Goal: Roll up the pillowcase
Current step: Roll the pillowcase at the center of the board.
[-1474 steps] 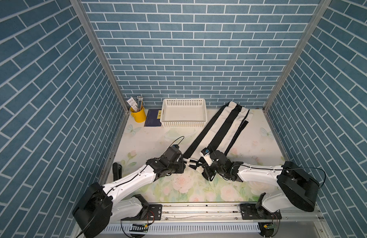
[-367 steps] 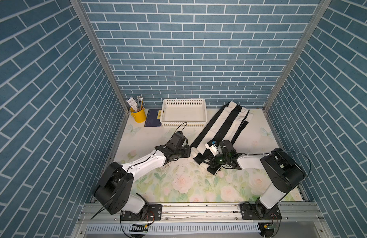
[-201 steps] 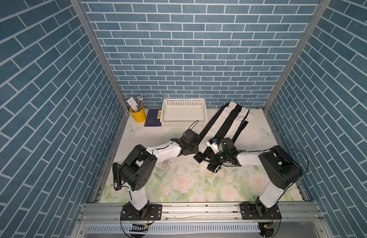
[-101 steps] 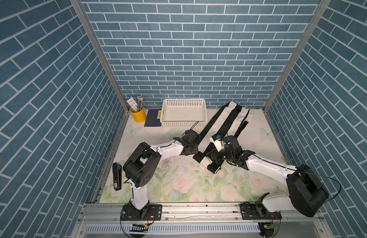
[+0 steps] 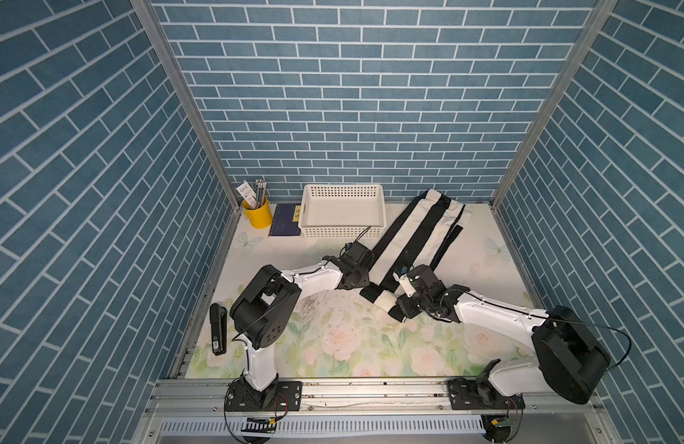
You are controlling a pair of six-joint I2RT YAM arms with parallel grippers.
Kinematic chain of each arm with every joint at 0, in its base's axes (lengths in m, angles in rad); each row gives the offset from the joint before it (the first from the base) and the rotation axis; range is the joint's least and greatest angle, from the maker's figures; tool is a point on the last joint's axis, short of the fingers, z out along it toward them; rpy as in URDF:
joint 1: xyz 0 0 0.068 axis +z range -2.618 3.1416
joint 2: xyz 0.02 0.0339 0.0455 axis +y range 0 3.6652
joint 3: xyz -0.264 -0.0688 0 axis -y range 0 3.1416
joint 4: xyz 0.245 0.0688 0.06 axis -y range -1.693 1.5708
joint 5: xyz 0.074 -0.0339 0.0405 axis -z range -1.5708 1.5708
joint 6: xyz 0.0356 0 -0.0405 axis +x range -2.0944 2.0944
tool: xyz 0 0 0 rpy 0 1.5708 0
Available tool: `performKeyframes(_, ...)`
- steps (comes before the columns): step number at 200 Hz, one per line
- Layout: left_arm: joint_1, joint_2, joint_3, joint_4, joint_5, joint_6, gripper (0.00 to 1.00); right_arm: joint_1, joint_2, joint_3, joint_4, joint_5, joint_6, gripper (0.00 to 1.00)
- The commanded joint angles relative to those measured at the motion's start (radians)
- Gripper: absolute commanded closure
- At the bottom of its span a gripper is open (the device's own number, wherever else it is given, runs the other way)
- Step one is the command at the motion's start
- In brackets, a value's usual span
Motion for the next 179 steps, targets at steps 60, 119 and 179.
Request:
performKeyframes(60, -0.004, 0.017, 0.007, -0.043, -0.028, -0.017, 0.63, -0.01, 0.025, 0.046, 0.033, 0.131, -0.06, 0.45)
performKeyframes(119, -0.003, 0.014, 0.009, -0.027, -0.008, -0.034, 0.63, 0.14, -0.101, -0.058, 0.25, 0.136, -0.275, 0.04)
performKeyframes(179, -0.004, 0.014, 0.005, -0.025, -0.003, -0.037, 0.63, 0.276, 0.072, -0.052, 0.465, 0.3, -0.482, 0.03)
